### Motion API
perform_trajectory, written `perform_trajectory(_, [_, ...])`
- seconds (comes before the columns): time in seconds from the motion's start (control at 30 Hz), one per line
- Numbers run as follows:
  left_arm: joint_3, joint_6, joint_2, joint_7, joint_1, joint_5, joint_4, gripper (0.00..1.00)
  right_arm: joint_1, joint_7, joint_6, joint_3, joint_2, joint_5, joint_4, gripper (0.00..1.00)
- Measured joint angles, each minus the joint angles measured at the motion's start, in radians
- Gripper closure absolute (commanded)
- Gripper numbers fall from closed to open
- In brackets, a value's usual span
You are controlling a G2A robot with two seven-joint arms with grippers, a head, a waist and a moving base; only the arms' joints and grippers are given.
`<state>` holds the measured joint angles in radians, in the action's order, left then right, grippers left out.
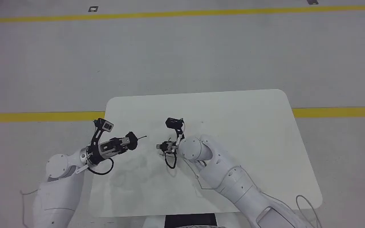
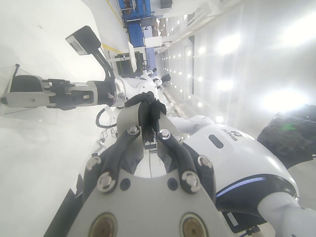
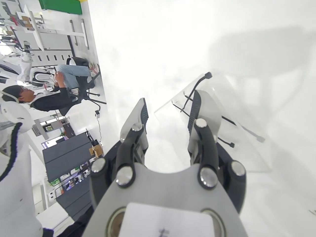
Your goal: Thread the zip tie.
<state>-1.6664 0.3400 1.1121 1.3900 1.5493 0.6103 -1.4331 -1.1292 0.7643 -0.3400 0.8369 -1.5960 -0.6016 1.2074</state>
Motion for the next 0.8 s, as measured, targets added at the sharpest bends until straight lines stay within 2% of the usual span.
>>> perform_trajectory(0.27, [0.000,0.000,0.000,0.000,0.000,0.000,0.000,1.00,-0.038,0.027,0.000,0.048,-0.012,-0.084,0.022,0.66])
perform_trajectory(0.57, [0.000,0.000,0.000,0.000,0.000,0.000,0.000,1.00,-0.076,0.057,0.000,0.093,-0.037,-0.160,0.048,0.76])
perform_trajectory(0.8, [0.000,0.000,0.000,0.000,0.000,0.000,0.000,1.00,-0.101,0.082,0.000,0.122,-0.054,-0.215,0.067,0.79])
